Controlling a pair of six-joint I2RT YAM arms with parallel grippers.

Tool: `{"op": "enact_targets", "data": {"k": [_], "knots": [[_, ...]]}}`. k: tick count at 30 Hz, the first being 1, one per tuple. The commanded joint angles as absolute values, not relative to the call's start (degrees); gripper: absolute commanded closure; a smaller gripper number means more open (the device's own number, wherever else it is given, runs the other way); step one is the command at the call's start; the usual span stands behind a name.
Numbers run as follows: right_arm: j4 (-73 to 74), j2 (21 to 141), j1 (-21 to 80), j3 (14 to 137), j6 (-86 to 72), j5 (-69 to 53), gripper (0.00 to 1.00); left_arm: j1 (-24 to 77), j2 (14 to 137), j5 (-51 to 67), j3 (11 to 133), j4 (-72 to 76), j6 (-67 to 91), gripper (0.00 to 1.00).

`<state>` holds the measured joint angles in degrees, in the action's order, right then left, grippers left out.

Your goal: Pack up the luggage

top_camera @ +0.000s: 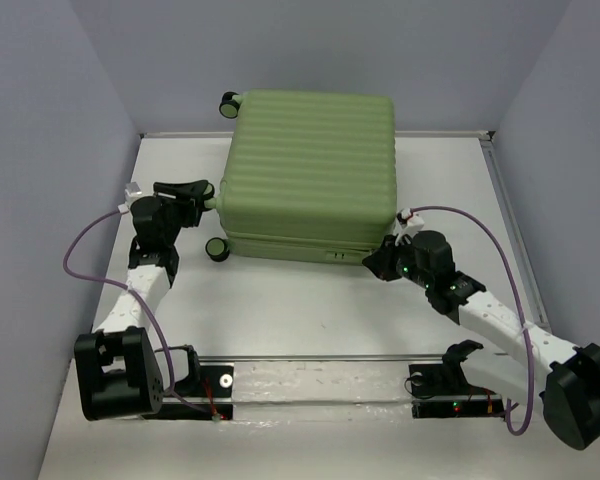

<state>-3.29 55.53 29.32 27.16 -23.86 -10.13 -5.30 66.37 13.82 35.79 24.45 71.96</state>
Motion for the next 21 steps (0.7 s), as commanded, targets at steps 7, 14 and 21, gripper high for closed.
{"op": "enact_targets", "data": {"k": [7, 14, 21], "knots": [[-19.5, 70.4, 50.4, 36.1, -26.5, 4.7, 0.93, -2.0, 63.3, 11.9, 30.8, 38.3, 64.2, 0.94], [-25.8, 88.6, 64.0, 52.4, -25.8, 12.9, 0.93, 2.6, 57.8, 14.9, 29.4, 34.0, 59.6, 0.94], [-26.1, 92.8, 64.9, 55.9, -23.6, 14.9, 0.93, 2.4, 49.3, 16.7, 31.8, 23.7, 51.2, 0.94]]}}
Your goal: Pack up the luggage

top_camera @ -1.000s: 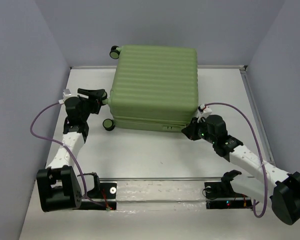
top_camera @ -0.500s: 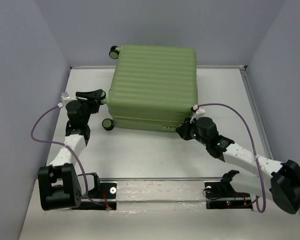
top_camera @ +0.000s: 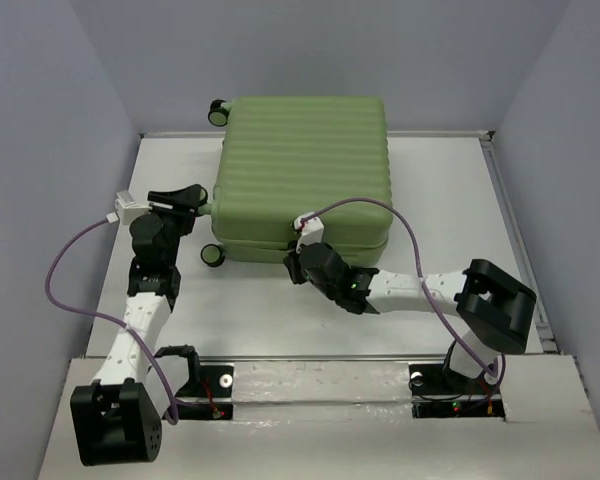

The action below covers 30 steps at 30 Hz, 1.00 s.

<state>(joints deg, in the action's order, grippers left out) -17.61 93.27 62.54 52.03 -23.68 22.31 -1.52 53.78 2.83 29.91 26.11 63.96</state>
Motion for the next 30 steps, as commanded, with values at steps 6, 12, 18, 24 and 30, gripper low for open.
{"op": "enact_targets", "data": {"k": [6, 12, 18, 24, 30], "knots": [[-27.4, 93.0, 64.9, 58.0, -22.1, 8.5, 0.93, 4.6, 45.6, 19.7, 31.6, 15.6, 45.0, 0.94], [-26.5, 100.4, 71.3, 70.1, -22.8, 0.7, 0.93, 9.0, 43.9, 20.1, 28.7, 11.9, 40.2, 0.94], [-31.7, 104.1, 72.1, 71.9, -28.4, -2.6, 0.93, 8.6, 41.9, 23.5, 27.7, 10.1, 35.6, 0.94], [-40.9, 106.9, 72.6, 72.4, -32.7, -11.8, 0.93, 8.8, 41.1, 23.7, 22.6, 15.2, 39.4, 0.94], [-24.4, 87.5, 72.6, 59.4, -26.0, -2.6, 0.29, 9.0, 37.8, 19.8, 23.0, 13.4, 38.6, 0.94]]}}
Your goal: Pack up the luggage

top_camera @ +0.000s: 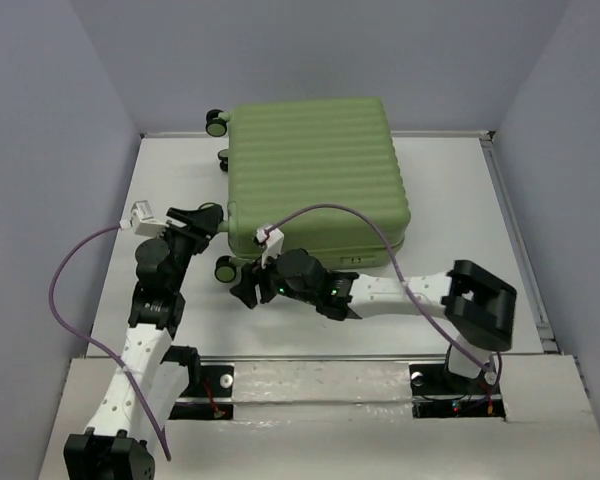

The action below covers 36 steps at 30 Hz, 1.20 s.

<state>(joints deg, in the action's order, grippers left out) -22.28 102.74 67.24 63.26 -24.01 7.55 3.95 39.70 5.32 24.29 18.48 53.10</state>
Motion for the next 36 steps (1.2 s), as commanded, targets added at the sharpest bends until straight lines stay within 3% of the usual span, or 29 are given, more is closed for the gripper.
{"op": "enact_targets", "data": {"k": [1, 4, 6, 10, 14, 20, 24, 27, 28, 30, 36], "knots": [[-20.3, 84.6, 72.6, 58.0, -25.5, -0.2, 0.21, 9.0, 37.8, 19.5, 23.0, 13.4, 38.5, 0.94], [-7.3, 75.4, 71.4, 51.8, -25.7, 8.0, 0.09, 9.3, 38.1, 19.1, 22.9, 13.4, 38.1, 0.94], [0.2, 62.0, 66.3, 46.9, -27.7, 11.1, 0.08, 10.5, 38.2, 18.7, 22.7, 14.1, 38.2, 0.94], [11.7, 48.6, 58.2, 42.5, -32.1, 22.3, 0.01, 15.5, 37.7, 16.4, 22.9, 14.8, 38.4, 0.94], [21.1, 35.1, 51.8, 42.2, -34.2, 35.9, 0.0, 22.7, 37.6, 11.2, 24.3, 14.9, 37.4, 0.94], [27.0, 36.6, 42.9, 45.1, -32.4, 44.2, 0.0, 32.2, 38.8, 5.0, 24.5, 15.2, 35.0, 0.94], [25.0, 40.7, 28.6, 46.2, -30.5, 36.2, 0.0, 38.0, 39.1, 2.1, 23.9, 15.4, 34.6, 0.94], [18.9, 43.4, 13.3, 45.9, -29.4, 23.4, 0.0, 40.2, 39.0, 1.5, 22.9, 16.3, 34.8, 0.94], [15.1, 46.4, 6.6, 45.4, -29.1, 13.2, 0.0, 41.7, 39.0, 1.2, 22.5, 16.8, 35.2, 0.94], [11.4, 50.8, 3.3, 45.3, -28.7, -0.8, 0.0, 44.1, 39.4, 0.6, 21.4, 18.1, 35.7, 0.94], [-0.2, 67.4, 3.3, 49.0, -26.0, -19.7, 0.1, 48.9, 42.4, -1.5, 20.7, 21.6, 36.0, 0.94]]}}
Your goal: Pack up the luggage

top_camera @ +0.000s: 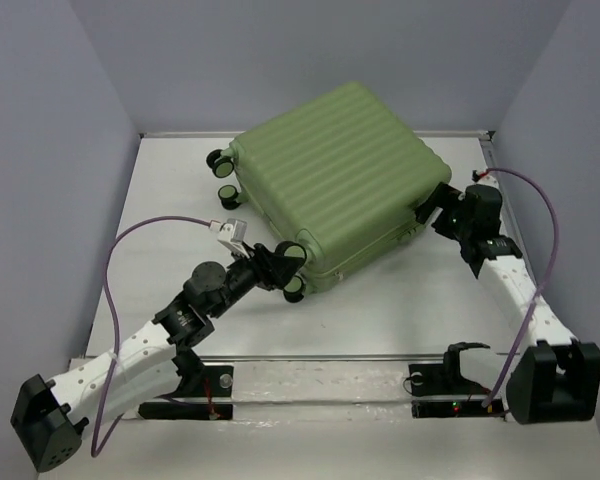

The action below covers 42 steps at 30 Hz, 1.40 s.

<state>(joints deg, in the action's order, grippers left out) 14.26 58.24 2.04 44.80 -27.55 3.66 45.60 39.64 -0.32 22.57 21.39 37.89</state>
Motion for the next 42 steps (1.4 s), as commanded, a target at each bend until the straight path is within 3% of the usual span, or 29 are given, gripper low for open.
{"op": "enact_targets", "data": {"k": [1, 9, 12, 15, 17, 20, 22, 23, 24, 25, 26, 27, 30, 31, 34, 42], "knots": [[-1.7, 68.7, 3.3, 49.8, -25.8, -21.5, 0.11, 49.5, 42.8, -1.6, 20.9, 22.1, 36.0, 0.94], [-6.3, 79.8, 3.3, 61.3, -27.2, -32.3, 0.11, 56.2, 51.9, -1.8, 27.6, 27.4, 35.7, 0.94], [-6.0, 79.0, 3.3, 62.1, -27.5, -32.3, 0.12, 56.5, 53.9, -1.5, 30.2, 27.8, 34.7, 0.94], [-5.9, 72.5, 3.3, 55.2, -28.6, -30.7, 0.15, 56.5, 53.4, -2.5, 31.3, 27.6, 33.9, 0.94], [-7.2, 68.2, 5.5, 47.3, -29.3, -28.4, 0.26, 56.5, 52.4, -3.9, 31.3, 25.6, 34.0, 0.94], [-9.0, 60.9, 9.4, 40.1, -29.6, -26.9, 0.53, 56.4, 48.3, -7.7, 30.4, 22.3, 34.0, 0.94], [-9.8, 58.8, 15.3, 35.3, -28.6, -26.0, 0.73, 55.9, 44.1, -10.6, 31.3, 15.7, 33.9, 0.82], [-10.4, 58.6, 17.2, 34.4, -28.2, -25.6, 0.79, 55.6, 42.6, -11.3, 31.6, 11.2, 33.8, 0.66], [-11.3, 58.6, 20.0, 32.4, -27.4, -26.1, 0.85, 54.8, 40.2, -11.9, 33.1, 8.7, 33.8, 0.58], [-14.8, 58.8, 20.6, 31.1, -27.3, -26.9, 0.85, 54.3, 39.4, -12.6, 34.0, 5.7, 34.4, 0.45], [-17.1, 59.0, 20.6, 29.9, -27.3, -28.2, 0.85, 53.7, 38.7, -12.9, 35.1, 3.0, 34.4, 0.45], [-19.1, 59.0, 20.6, 27.6, -27.6, -31.0, 0.84, 52.5, 38.1, -11.9, 36.8, -0.8, 34.3, 0.32], [-26.0, 59.4, 20.6, 25.1, -27.1, -33.8, 0.68, 50.5, 39.0, -7.5, 39.7, -6.7, 32.7, 0.11], [-27.3, 59.8, 20.6, 24.7, -27.1, -35.4, 0.57, 49.1, 39.8, -5.8, 40.3, -7.4, 31.8, 0.09], [-30.1, 62.9, 20.6, 25.0, -26.3, -37.7, 0.46, 46.3, 43.9, 1.3, 42.1, -7.4, 28.5, 0.05], [-30.0, 73.0, 20.6, 28.9, -20.7, -40.2, 0.33, 44.6, 55.9, 9.7, 50.7, -5.5, 20.9, 0.01]]}}
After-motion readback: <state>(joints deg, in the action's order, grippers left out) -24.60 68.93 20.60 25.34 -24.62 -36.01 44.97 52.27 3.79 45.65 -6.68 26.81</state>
